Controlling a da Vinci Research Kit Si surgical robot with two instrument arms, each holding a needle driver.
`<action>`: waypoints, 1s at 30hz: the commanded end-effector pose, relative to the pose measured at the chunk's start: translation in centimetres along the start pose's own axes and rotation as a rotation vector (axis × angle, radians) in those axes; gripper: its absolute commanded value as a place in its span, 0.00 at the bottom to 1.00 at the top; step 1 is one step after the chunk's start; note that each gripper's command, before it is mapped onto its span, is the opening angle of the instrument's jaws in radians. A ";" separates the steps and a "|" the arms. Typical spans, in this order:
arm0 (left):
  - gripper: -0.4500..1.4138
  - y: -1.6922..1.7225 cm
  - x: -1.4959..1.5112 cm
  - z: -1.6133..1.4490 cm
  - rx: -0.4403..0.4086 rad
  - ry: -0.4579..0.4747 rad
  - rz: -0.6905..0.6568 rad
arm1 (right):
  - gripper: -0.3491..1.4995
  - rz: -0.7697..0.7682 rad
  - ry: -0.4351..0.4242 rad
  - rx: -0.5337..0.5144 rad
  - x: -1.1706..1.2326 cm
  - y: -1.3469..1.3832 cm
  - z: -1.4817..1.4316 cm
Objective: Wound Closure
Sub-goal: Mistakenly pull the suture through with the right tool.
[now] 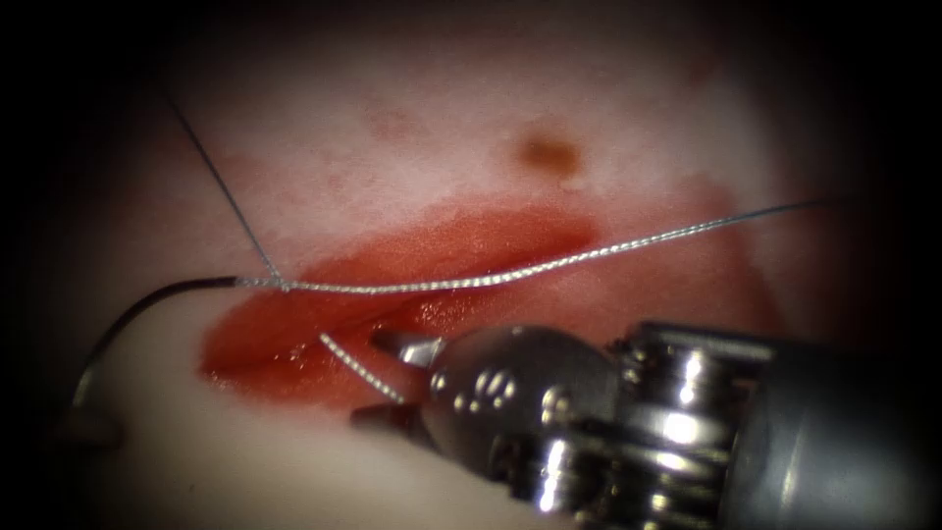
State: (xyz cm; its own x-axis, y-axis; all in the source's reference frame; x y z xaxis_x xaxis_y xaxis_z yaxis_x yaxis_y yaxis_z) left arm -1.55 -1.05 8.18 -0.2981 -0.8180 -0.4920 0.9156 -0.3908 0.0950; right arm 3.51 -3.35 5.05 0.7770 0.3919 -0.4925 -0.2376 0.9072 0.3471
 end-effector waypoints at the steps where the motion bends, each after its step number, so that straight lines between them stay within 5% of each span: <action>1: 0.00 -0.07 -0.07 -0.05 0.004 -0.005 0.001 | 0.35 -0.002 0.005 -0.003 0.14 0.05 0.08; 7: 0.00 -0.07 -0.07 -0.05 0.004 -0.005 0.001 | 0.25 0.010 0.003 -0.015 0.19 0.10 0.14; 8: 0.00 -0.07 -0.07 -0.05 0.004 -0.005 0.000 | 0.00 0.012 0.002 -0.001 0.21 0.11 0.15; 22: 0.00 -0.07 -0.06 -0.05 0.004 -0.005 0.000 | 0.00 -0.010 -0.001 0.035 0.18 0.10 0.04; 30: 0.00 -0.07 -0.07 -0.07 0.003 -0.002 0.001 | 0.00 -0.066 -0.069 0.091 -0.36 0.18 -0.38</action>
State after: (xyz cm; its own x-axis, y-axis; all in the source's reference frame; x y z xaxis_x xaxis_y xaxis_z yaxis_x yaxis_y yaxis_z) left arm -1.54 -1.04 8.16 -0.2963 -0.8170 -0.4947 0.9161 -0.3895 0.0946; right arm 2.84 -3.34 5.02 0.8319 0.3187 -0.4542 -0.1321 0.9088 0.3957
